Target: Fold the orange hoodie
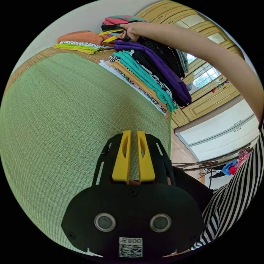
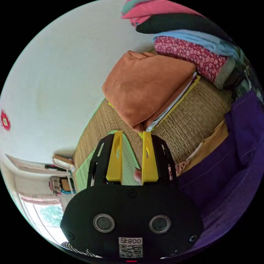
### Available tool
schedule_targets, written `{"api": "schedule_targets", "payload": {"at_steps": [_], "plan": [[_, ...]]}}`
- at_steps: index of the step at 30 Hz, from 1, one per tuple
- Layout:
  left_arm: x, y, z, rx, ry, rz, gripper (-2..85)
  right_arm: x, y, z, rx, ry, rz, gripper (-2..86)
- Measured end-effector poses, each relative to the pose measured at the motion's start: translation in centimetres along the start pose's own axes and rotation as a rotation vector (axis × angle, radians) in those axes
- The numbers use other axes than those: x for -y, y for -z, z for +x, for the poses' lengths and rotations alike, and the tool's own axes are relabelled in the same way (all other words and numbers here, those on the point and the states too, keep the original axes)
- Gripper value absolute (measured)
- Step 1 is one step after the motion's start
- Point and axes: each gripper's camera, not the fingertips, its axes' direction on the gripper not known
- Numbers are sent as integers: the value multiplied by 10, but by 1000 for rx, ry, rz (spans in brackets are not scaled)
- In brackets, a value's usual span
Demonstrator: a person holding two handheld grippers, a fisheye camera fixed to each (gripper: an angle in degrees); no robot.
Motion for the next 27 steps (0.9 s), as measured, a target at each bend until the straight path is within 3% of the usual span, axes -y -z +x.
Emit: {"api": "schedule_targets", "payload": {"at_steps": [4, 15, 21, 27], "plan": [[-3, 20, 18, -14, -13, -5, 9, 5, 15, 13, 58, -48, 102, 93], [-6, 75, 63, -36, 5, -8, 6, 18, 30, -4, 207, -60, 126, 43], [-8, 114, 91, -50, 10, 29, 3, 15, 72, -89, 184, 130, 175, 24], [-42, 202, 113, -103, 104, 146, 2, -37, 123, -220, 145, 508, 155, 17]]}}
